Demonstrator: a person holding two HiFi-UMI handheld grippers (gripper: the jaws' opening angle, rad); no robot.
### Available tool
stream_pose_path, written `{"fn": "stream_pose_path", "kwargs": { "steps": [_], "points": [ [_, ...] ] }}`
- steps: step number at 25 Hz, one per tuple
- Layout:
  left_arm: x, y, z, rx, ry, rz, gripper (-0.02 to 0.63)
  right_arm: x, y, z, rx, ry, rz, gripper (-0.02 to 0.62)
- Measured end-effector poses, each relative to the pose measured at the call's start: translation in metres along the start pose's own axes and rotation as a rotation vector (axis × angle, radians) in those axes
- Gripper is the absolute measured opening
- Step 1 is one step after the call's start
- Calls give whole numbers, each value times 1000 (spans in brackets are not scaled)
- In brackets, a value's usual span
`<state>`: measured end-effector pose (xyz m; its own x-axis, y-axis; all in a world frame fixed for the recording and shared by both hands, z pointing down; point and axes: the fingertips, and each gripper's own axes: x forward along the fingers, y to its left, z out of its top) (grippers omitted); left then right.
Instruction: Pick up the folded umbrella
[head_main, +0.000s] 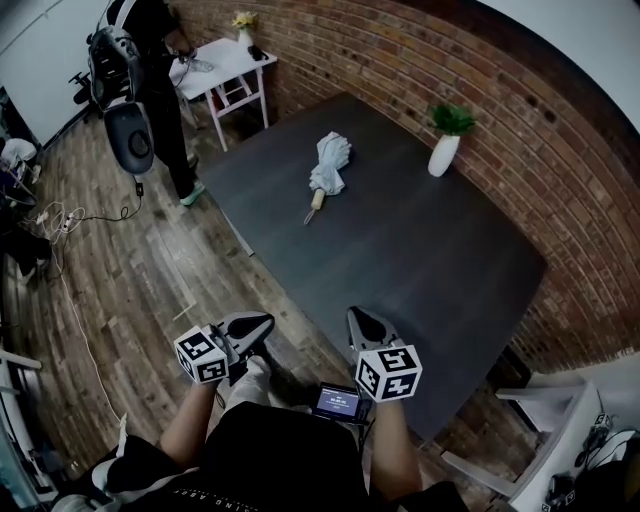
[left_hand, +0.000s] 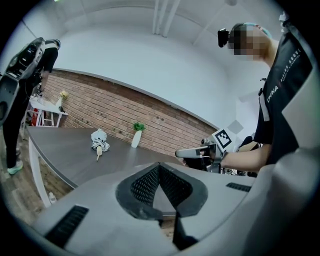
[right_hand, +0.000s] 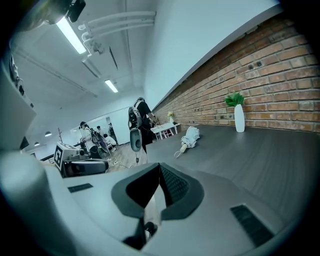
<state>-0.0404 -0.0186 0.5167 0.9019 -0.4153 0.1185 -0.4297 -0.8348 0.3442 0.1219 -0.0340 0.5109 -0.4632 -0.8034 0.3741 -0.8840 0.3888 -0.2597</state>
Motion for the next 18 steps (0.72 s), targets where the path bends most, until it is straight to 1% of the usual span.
{"fn": "stream_pose_path", "kwargs": {
  "steps": [3,8,12,18],
  "points": [
    [12,14,2,0,3,-22,3,10,-11,4,11,-4,-22,9],
    [29,45,16,7,6,-75,3,36,-21,15,31,-11,-57,9],
    [39,83,28,9,22,-107,3,64,-30,31,42,-18,-97,9],
    [48,151,64,19,31,-155,3,114,-38,66,59,-42,-170,9]
  ]
}}
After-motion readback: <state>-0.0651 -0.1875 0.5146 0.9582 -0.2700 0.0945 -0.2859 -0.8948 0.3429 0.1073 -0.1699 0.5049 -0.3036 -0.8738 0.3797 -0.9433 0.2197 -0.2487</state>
